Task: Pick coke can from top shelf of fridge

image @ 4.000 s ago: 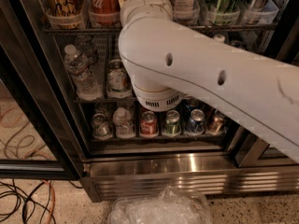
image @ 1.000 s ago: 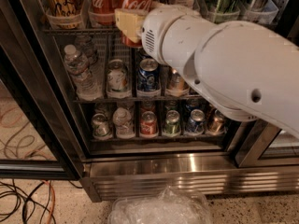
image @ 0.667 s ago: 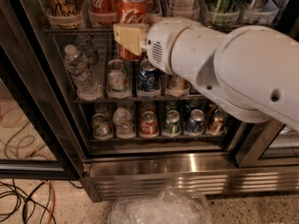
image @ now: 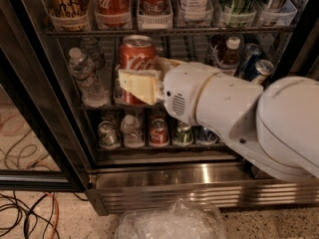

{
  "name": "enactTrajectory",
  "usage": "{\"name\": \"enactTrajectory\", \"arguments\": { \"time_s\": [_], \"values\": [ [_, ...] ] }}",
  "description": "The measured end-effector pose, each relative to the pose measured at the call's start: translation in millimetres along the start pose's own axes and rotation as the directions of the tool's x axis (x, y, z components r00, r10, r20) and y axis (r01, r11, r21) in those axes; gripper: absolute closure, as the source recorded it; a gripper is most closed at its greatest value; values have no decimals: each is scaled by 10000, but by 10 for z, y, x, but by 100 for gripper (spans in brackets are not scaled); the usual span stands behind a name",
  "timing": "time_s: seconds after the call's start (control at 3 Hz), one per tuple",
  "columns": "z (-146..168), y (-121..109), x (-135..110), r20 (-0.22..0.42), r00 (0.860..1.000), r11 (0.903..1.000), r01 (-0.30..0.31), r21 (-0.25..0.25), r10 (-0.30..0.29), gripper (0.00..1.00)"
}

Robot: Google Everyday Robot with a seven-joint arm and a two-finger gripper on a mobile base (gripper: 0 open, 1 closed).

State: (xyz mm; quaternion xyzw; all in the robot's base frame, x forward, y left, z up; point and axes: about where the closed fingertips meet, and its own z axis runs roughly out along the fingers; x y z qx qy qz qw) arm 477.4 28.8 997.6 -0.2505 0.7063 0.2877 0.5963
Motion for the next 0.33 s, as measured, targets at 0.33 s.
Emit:
{"name": "enactTrajectory", "arguments": {
  "time_s": [0.33],
  "values": [
    [-233, -181, -10, 60, 10000, 9977, -7, 680, 3, 100]
  ]
}}
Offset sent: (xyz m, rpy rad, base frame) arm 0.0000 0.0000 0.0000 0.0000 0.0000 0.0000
